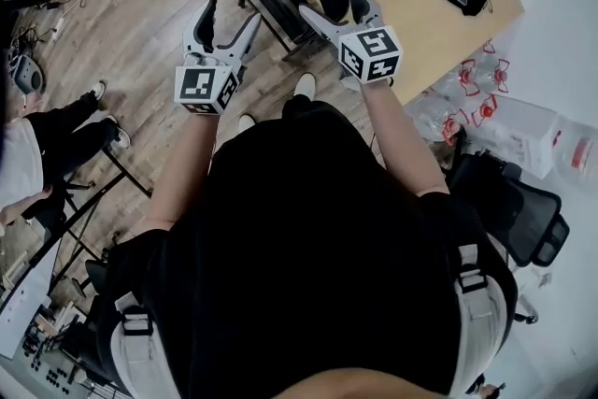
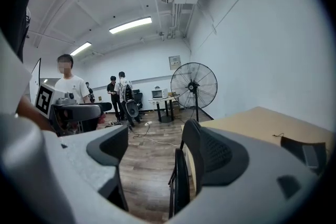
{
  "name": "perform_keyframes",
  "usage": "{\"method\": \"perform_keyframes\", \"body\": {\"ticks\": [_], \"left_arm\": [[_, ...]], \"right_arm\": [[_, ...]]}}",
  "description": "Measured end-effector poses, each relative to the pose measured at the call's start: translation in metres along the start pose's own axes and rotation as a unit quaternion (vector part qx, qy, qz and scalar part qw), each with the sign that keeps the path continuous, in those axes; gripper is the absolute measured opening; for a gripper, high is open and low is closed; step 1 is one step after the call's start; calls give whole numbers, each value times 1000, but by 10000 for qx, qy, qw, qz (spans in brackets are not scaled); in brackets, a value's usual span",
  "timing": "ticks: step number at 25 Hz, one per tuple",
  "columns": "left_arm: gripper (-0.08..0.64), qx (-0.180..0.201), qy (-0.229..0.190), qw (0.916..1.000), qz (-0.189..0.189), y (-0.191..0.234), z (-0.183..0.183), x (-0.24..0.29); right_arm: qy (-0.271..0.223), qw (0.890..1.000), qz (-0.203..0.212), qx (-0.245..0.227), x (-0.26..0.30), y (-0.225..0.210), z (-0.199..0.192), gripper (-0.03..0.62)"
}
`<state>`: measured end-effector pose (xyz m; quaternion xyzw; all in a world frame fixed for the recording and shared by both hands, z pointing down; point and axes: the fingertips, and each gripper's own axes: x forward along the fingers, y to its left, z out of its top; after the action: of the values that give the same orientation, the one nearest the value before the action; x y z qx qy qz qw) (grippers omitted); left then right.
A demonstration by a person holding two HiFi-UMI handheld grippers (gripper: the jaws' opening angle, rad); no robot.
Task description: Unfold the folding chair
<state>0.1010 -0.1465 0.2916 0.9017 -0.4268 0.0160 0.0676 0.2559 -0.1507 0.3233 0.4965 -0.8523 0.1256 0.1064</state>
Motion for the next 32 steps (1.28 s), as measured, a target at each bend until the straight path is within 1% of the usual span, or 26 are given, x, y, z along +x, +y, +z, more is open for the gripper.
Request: {"method": "perform_keyframes", "body": {"ticks": [3,8,15,19,22,25,28,32], "left_arm": [[347,-34,62,9998,185,3,-8,26],[347,-114,144,9987,474,6,-21,62],[344,-94,283,9967,751,12,-39,93],[342,-81,383,9955,868,15,-51,110],[341,-146,438,9942,974,26,-57,116],[341,-227,445,9930,1074,41,-60,117],[341,-262,450,9919,1154,36,-64,116],[341,-308,460,9911,1207,41,-67,113]], "right_arm": [[194,9998,38,19,18,-30,-8,423],[644,9979,65,40,47,-76,-33,423],[1263,9919,97,35,83,-115,-69,419],[1680,9857,142,45,99,-132,-88,396],[1979,9801,177,13,115,-136,-98,361],[2280,9735,190,-19,130,-136,-105,303],[2489,9683,197,10,124,-140,-115,223],[2641,9643,170,118,124,-140,-118,148]]}}
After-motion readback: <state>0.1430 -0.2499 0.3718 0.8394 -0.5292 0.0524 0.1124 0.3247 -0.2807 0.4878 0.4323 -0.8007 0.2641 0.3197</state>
